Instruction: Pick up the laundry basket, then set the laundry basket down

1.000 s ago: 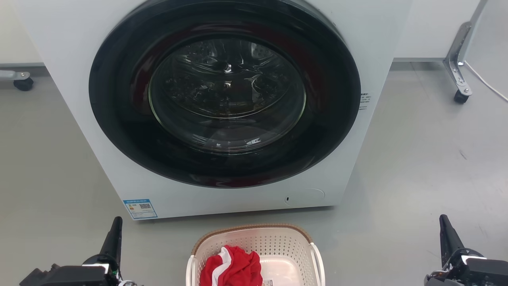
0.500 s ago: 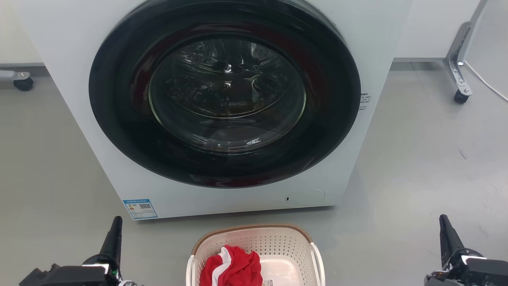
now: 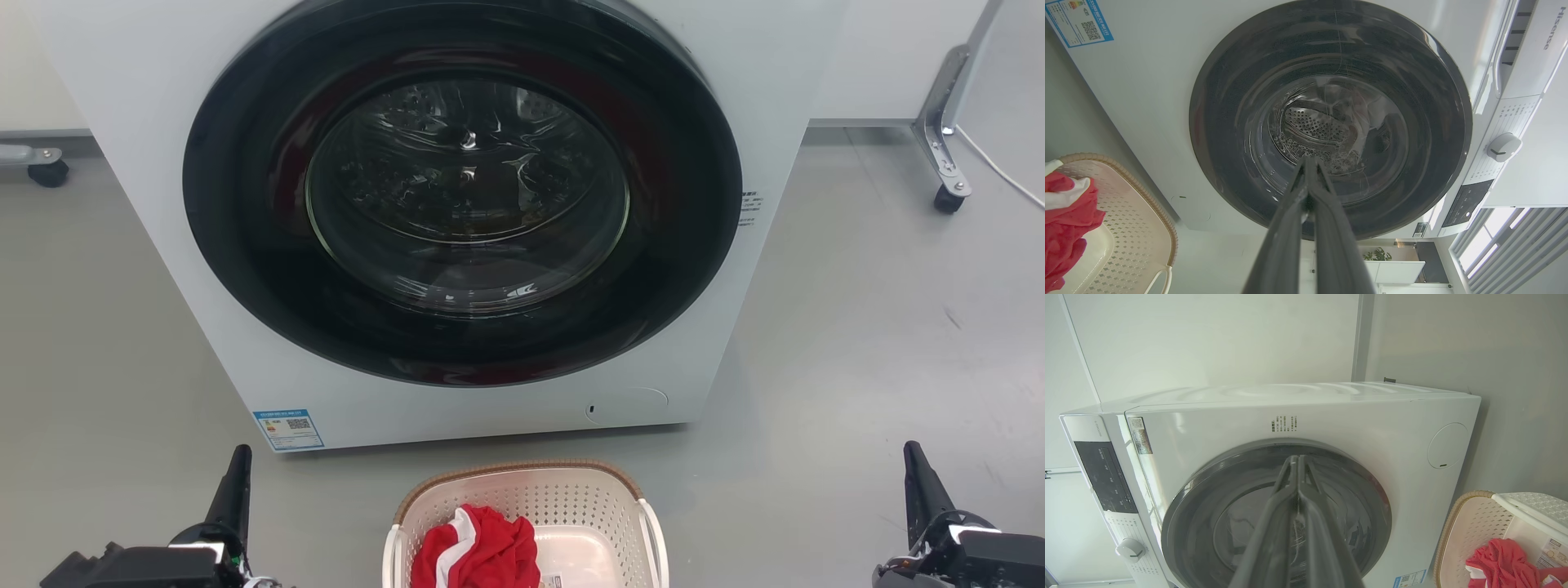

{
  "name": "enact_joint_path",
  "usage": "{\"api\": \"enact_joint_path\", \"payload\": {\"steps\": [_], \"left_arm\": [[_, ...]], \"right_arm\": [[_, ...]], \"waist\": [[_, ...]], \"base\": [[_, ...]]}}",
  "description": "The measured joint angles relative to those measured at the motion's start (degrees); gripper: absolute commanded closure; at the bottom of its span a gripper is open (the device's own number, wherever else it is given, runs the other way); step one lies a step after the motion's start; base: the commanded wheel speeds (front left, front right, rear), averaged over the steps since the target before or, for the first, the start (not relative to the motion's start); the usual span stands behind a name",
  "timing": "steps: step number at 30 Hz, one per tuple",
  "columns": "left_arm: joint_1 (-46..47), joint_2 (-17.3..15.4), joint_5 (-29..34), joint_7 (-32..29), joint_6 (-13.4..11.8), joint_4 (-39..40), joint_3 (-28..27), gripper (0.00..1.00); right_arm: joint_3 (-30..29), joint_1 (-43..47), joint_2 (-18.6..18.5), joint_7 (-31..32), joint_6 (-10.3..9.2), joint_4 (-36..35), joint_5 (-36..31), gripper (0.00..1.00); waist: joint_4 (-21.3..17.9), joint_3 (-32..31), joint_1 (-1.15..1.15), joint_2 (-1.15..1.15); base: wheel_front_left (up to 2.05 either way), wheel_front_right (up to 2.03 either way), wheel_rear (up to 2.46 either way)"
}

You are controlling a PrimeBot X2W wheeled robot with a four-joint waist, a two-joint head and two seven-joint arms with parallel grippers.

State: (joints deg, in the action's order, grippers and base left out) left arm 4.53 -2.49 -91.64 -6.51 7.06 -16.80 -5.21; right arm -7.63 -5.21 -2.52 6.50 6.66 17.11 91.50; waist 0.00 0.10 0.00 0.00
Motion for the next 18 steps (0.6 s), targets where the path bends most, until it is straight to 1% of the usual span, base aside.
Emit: {"api": "enact_joint_path", "payload": {"steps": [18], "left_arm": [[0.0,0.0,0.0,0.0,0.0,0.0,0.0,1.00]], "right_arm": [[0.0,0.0,0.0,0.0,0.24,0.0,0.0,1.00]], "waist": [[0.0,0.0,0.00,0.00]], "base": [[0.00,0.00,0.00]]}}
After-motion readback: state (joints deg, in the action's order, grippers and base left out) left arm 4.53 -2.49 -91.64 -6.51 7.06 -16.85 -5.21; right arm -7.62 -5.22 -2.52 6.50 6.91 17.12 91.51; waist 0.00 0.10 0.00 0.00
